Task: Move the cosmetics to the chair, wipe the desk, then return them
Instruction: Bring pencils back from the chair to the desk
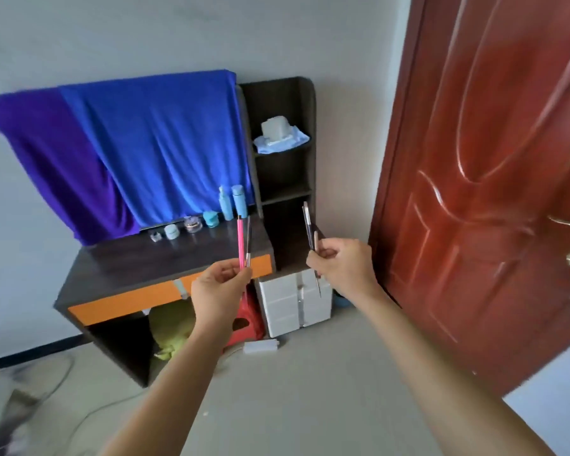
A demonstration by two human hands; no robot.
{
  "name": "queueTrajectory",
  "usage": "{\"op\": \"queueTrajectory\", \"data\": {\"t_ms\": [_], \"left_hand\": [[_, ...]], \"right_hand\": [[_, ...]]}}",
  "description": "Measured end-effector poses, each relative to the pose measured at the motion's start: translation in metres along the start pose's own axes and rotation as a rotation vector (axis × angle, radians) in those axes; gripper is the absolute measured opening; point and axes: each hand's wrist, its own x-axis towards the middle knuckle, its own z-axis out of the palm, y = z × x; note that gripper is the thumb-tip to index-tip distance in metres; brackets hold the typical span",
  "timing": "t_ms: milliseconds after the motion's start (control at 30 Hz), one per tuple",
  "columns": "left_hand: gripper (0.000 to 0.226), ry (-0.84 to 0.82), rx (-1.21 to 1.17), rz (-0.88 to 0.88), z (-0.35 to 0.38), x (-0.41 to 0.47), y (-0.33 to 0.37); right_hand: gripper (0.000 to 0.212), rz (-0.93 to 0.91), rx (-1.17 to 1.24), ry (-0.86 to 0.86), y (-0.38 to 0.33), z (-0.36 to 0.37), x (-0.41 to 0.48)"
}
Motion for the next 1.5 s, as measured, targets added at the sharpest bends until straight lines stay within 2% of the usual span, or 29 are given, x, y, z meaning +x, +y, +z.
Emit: {"op": "queueTrajectory", "data": {"t_ms": [167, 367, 600, 833, 1000, 1100, 1233, 1500], "left_hand": [[0.009, 0.121, -0.020, -0.025, -0.099, 0.075, -0.007], [0.011, 0.199, -0.054, -0.052, -0.150, 0.157, -0.028], [0.013, 0.210, -0.046, -0.092, -0.163, 0.279, -0.055], [0.013, 0.221, -0.002, -0.126, -0.145, 0.465, -0.067], [0.012, 0.222, 0.020, -0.173, -0.158, 0.558, -0.075], [0.011, 0.237, 0.018, -0.222, -0.174, 0.592, -0.094], [0.012, 0.248, 0.044, -0.328, -0.190, 0.631, -0.139], [0.018, 0.135, 0.255, -0.571, -0.192, 0.675, -0.251]], "right_hand": [[0.013, -0.059, 0.033, -0.142, -0.048, 0.128, 0.041], [0.013, -0.053, 0.013, -0.236, -0.058, 0.223, 0.084], [0.006, 0.040, 0.085, -0.241, -0.043, 0.318, 0.182], [0.008, 0.133, 0.113, -0.254, -0.005, 0.422, 0.317], [0.016, 0.205, 0.112, -0.302, -0.001, 0.485, 0.387], [0.022, 0.223, 0.076, -0.363, 0.002, 0.524, 0.408], [0.013, 0.330, -0.035, -0.411, 0.021, 0.579, 0.418], [0.022, 0.542, -0.289, -0.466, 0.076, 0.667, 0.397]]}}
